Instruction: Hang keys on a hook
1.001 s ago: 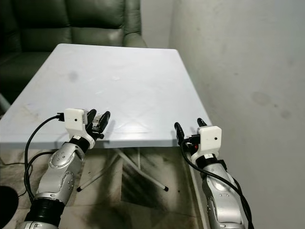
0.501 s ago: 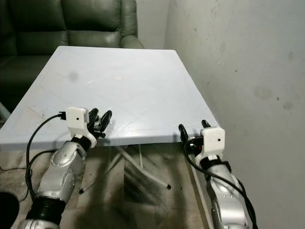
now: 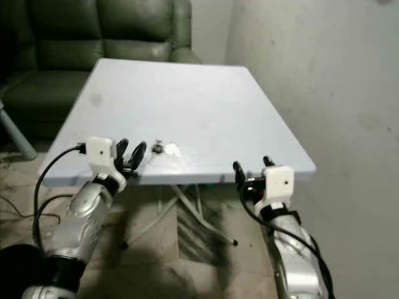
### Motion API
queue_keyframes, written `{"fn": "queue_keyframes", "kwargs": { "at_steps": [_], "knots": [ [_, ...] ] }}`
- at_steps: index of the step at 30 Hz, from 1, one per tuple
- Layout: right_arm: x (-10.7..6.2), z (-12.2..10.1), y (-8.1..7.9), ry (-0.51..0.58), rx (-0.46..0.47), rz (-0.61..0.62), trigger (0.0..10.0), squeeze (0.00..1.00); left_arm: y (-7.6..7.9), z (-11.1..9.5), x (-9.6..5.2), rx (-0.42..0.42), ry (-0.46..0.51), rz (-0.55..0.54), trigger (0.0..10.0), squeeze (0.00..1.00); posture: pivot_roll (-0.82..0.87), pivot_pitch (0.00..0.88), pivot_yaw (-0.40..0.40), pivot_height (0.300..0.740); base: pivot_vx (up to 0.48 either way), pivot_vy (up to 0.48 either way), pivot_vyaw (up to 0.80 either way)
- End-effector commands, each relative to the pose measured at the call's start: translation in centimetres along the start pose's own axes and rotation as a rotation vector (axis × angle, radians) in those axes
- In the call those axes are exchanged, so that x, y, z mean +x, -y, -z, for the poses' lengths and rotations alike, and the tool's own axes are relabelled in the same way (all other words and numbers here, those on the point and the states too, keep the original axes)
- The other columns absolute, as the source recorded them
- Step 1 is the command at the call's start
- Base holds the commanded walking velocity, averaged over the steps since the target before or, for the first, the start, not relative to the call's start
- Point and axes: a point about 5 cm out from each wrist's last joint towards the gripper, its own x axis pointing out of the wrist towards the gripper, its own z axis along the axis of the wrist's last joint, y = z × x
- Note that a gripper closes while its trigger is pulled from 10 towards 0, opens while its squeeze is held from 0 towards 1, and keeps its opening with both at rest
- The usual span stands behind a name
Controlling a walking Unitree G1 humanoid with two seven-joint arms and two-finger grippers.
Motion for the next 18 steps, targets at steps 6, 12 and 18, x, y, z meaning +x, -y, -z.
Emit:
{"fn": "queue_keyframes", "kwargs": {
  "at_steps": [6, 12, 18],
  "knots": [
    [-0.22, -0.17, 0.72, -0.002, -0.017, 0.009, 10.0, 0.0, 1.03, -0.15, 0.44, -0.003, 0.005, 0.028, 10.0, 0.0, -0.14, 0.0, -0.061, 0.724, 0.0, 0.363, 0.0],
    [-0.17, -0.15, 0.68, -0.004, -0.022, 0.002, 10.0, 0.0, 1.02, -0.16, 0.46, -0.002, 0.006, 0.031, 10.0, 0.0, -0.14, 0.0, -0.062, 0.724, 0.0, 0.361, 0.0],
    [-0.15, -0.04, 0.44, -0.017, -0.056, -0.017, 10.0, 0.0, 1.06, -0.08, 0.44, -0.009, 0.005, 0.03, 10.0, 0.0, -0.14, 0.0, -0.062, 0.724, 0.0, 0.359, 0.42]
  ]
}}
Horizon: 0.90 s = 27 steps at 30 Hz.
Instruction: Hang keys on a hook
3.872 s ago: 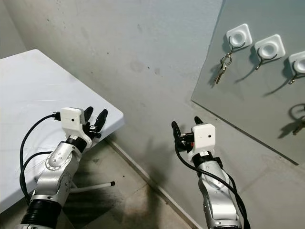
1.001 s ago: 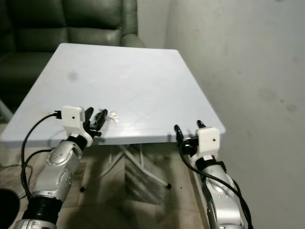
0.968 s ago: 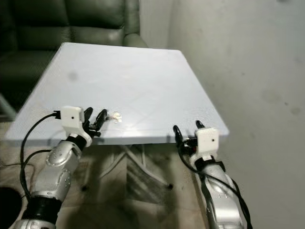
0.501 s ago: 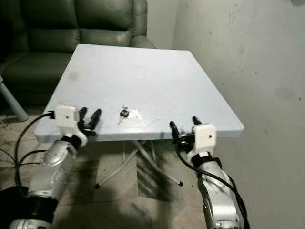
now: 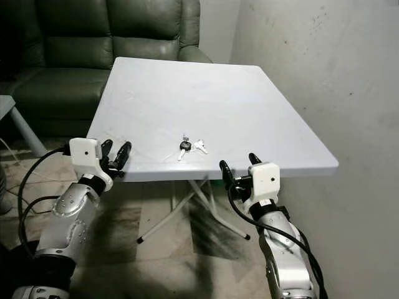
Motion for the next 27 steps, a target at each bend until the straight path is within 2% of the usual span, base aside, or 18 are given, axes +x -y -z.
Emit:
{"fn": "queue_keyframes", "kwargs": {
  "at_steps": [1, 6, 13, 27],
  "knots": [
    [0.33, -0.5, -0.4, 0.021, 0.007, -0.007, 10.0, 0.0, -0.62, -0.4, 0.04, 0.02, 0.006, -0.014, 10.0, 0.0, -0.14, 0.0, -0.062, 0.724, 0.0, 0.0, 0.8],
    [0.33, -0.53, -0.37, 0.03, 0.032, -0.006, 10.0, 0.0, -0.5, -0.46, 0.21, 0.012, 0.001, -0.021, 10.0, 0.0, -0.14, 0.0, -0.064, 0.724, 0.0, 0.0, 0.73],
    [0.29, -0.58, -0.35, 0.033, 0.043, -0.003, 10.0, 0.0, -0.85, -0.03, 0.26, 0.021, -0.035, -0.049, 10.0, 0.0, -0.14, 0.0, -0.064, 0.724, 0.0, 0.0, 0.0],
    [0.32, -0.53, -0.71, 0.026, 0.055, -0.025, 10.0, 0.0, -0.93, -0.1, 0.3, 0.011, -0.039, -0.044, 10.0, 0.0, -0.14, 0.0, -0.064, 0.724, 0.0, 0.0, 0.0]
  ]
}}
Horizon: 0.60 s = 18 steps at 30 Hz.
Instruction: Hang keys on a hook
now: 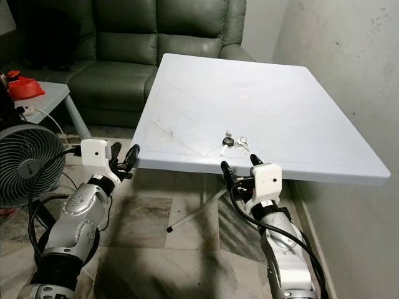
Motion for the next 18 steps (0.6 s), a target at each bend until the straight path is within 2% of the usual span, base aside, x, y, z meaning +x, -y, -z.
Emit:
{"fn": "queue_keyframes", "kwargs": {
  "at_steps": [1, 10, 18],
  "knots": [
    [0.04, -0.35, 0.06, 0.008, 0.002, -0.002, 10.0, 0.0, 0.15, -0.34, 0.31, 0.001, 0.0, 0.006, 10.0, 0.0, -0.14, 0.0, -0.063, 0.724, 0.0, 0.0, 0.0],
    [-0.03, -0.25, 0.02, 0.002, 0.004, -0.009, 10.0, 0.0, 0.15, -0.41, 0.33, -0.002, 0.0, 0.012, 10.0, 0.0, -0.14, 0.0, -0.06, 0.724, 0.0, 0.0, 0.0],
    [-0.11, -0.22, -0.09, 0.001, 0.007, -0.014, 10.0, 0.0, 0.19, -0.46, 0.33, -0.004, 0.001, 0.016, 10.0, 0.0, -0.14, 0.0, -0.058, 0.724, 0.279, 0.0, 0.0]
  ]
}}
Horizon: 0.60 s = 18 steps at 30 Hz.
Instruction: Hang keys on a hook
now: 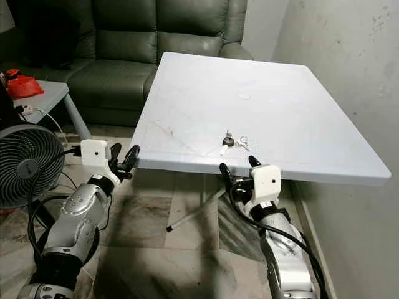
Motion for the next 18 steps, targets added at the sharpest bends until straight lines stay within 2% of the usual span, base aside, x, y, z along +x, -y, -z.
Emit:
{"fn": "queue_keyframes", "kwargs": {
  "at_steps": [1, 13, 16, 18],
  "knots": [
    [0.11, -0.5, -0.01, 0.014, 0.001, -0.008, 10.0, 0.0, 0.21, -0.54, 0.33, 0.005, 0.01, 0.013, 10.0, 0.0, -0.14, 0.0, -0.058, 0.724, 0.307, 0.0, 0.0],
    [0.14, -0.53, -0.04, 0.014, 0.002, -0.013, 10.0, 0.0, 0.24, -0.59, 0.44, 0.006, 0.009, 0.014, 10.0, 0.0, -0.14, 0.0, -0.057, 0.724, 0.329, 0.0, 0.0],
    [0.14, -0.48, -0.17, 0.003, -0.046, -0.031, 10.0, 0.0, 0.23, -0.6, 0.43, 0.006, 0.008, 0.014, 10.0, 0.0, -0.14, 0.0, -0.058, 0.724, 0.33, 0.0, 0.0],
    [0.13, -0.4, -0.34, -0.003, -0.065, -0.047, 10.0, 0.0, 0.23, -0.59, 0.43, 0.006, 0.007, 0.013, 10.0, 0.0, -0.14, 0.0, -0.058, 0.724, 0.332, 0.0, 0.8]
  ]
}}
